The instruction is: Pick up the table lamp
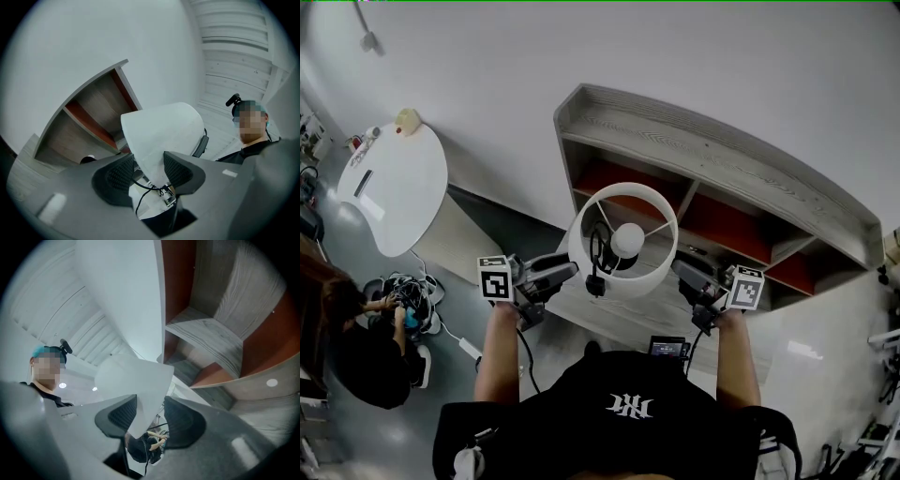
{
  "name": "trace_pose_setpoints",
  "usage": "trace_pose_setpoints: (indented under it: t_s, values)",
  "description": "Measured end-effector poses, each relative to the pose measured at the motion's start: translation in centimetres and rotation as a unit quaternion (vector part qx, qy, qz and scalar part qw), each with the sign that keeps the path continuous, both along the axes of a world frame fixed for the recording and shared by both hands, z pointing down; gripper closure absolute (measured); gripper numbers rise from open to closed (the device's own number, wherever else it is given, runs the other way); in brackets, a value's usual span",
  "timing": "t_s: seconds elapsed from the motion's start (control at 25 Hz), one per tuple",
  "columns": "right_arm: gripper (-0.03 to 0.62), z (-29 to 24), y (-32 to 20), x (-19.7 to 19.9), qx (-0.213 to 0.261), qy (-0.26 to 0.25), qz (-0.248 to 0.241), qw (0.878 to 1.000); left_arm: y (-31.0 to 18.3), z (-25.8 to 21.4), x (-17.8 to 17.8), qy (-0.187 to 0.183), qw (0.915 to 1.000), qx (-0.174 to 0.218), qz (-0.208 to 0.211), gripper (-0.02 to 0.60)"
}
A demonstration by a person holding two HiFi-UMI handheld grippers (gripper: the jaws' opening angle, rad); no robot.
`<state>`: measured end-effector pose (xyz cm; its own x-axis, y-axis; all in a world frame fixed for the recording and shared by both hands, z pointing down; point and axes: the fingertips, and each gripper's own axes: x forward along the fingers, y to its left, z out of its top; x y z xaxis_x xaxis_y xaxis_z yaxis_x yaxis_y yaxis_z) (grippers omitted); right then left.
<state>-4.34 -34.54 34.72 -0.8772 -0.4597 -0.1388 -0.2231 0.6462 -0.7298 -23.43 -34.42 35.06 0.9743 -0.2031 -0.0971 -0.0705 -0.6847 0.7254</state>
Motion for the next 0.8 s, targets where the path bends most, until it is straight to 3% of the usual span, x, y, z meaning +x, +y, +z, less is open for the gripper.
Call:
trace_pose_setpoints:
  t_s: [0.8]
  values:
    - [0.411, -0.37, -0.18, 0.23, 0.012, 0.007, -0.003, 1.0, 0.13, -0.57, 0.09, 0.008, 0.9999, -0.004, -0.007, 0.382]
